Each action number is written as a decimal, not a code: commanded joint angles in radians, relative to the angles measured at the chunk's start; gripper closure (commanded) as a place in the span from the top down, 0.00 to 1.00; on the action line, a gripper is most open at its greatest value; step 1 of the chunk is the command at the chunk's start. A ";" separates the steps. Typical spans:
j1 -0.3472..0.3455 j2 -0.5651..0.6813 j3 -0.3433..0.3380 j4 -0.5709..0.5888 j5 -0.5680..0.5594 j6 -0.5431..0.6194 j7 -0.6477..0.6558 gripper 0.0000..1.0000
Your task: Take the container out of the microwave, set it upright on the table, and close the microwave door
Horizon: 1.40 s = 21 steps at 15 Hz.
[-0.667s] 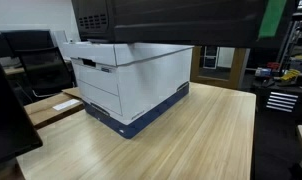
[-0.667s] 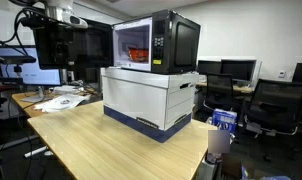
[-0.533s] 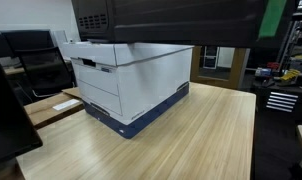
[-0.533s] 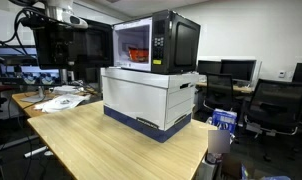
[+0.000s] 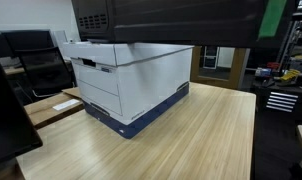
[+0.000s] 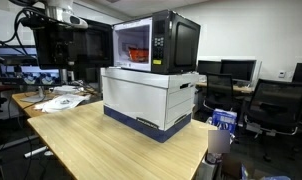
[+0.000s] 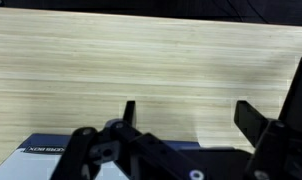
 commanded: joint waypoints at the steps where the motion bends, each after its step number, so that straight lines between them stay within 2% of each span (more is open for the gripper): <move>1: -0.015 -0.011 0.007 0.005 -0.014 0.000 0.013 1.00; 7: -0.048 -0.072 0.019 0.055 -0.054 -0.008 0.041 1.00; 13: -0.052 -0.156 0.033 0.114 -0.063 -0.003 0.069 1.00; 21: -0.059 -0.251 0.067 0.186 -0.074 0.079 0.104 1.00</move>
